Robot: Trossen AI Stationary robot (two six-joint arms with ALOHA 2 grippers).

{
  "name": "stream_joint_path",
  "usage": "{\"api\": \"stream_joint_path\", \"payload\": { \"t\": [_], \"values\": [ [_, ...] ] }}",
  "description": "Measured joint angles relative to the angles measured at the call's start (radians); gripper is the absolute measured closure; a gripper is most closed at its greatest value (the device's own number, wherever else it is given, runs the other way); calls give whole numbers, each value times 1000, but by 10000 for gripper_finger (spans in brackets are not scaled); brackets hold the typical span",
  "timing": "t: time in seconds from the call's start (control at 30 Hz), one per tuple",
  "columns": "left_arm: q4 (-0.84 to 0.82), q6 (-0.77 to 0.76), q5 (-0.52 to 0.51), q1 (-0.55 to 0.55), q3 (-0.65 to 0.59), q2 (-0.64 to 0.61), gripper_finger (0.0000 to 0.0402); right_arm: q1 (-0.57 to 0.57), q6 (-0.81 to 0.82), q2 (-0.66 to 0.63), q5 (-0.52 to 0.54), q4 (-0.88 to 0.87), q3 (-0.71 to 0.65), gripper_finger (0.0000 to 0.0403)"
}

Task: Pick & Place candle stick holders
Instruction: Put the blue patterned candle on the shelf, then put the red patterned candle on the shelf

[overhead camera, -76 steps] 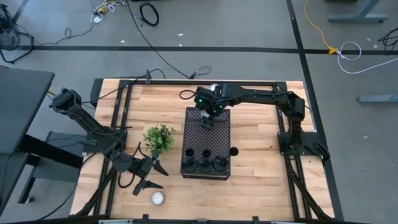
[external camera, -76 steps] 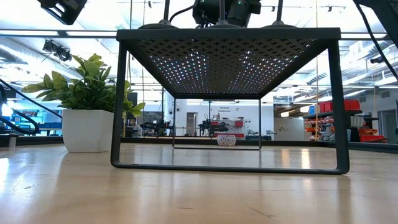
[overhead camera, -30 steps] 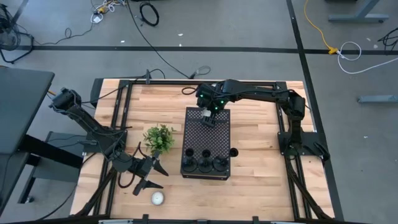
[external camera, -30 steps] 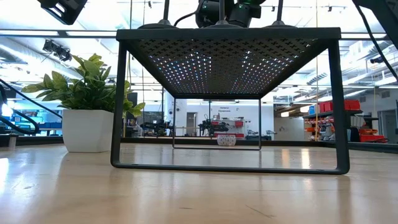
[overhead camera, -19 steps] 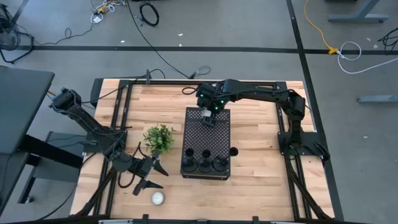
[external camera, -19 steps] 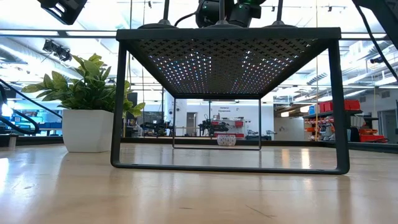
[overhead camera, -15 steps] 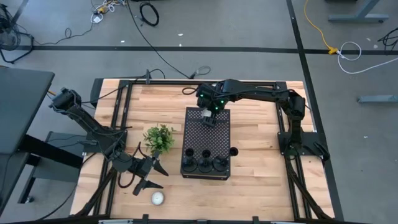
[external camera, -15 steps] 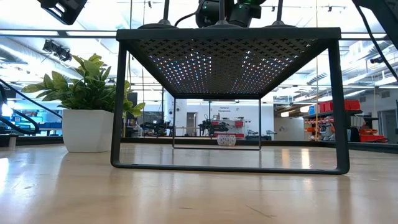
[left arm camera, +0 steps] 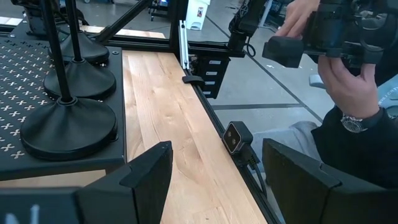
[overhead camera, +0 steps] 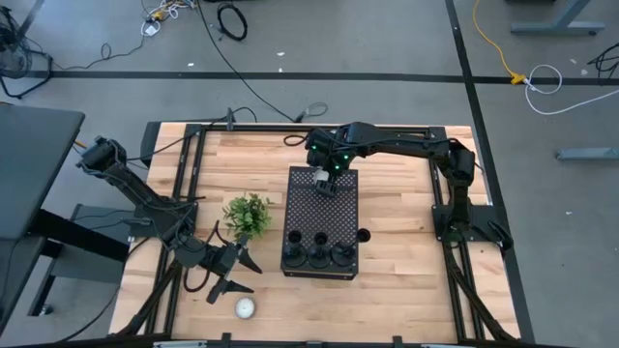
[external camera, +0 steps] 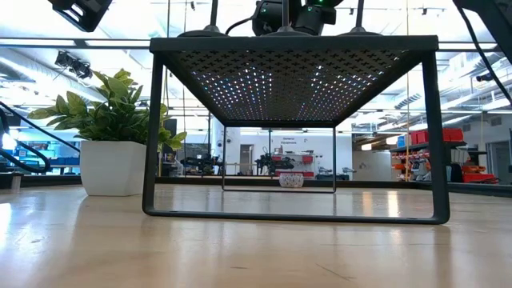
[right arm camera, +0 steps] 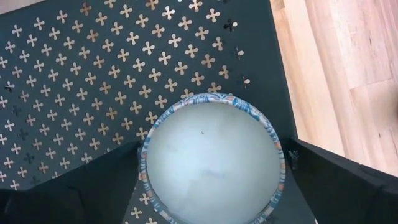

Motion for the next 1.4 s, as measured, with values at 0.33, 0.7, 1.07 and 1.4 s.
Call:
{"api": "stream_joint_path", "payload": {
  "t": [0.33, 0.7, 1.07, 1.4],
  "values": [
    [0, 0, 0, 0, 0, 0, 154, -20, 12, -39, 8, -35, 0, 3],
    [0, 0, 0, 0, 0, 0, 154, -37, 5, -107, -4, -80, 0, 3],
    [0, 0, 0, 0, 0, 0, 154, -118, -18, -230, 165, -161, -1, 3],
    [0, 0, 0, 0, 0, 0, 154, -290, 5, -237, 168, -75, -93, 3]
  ]
}}
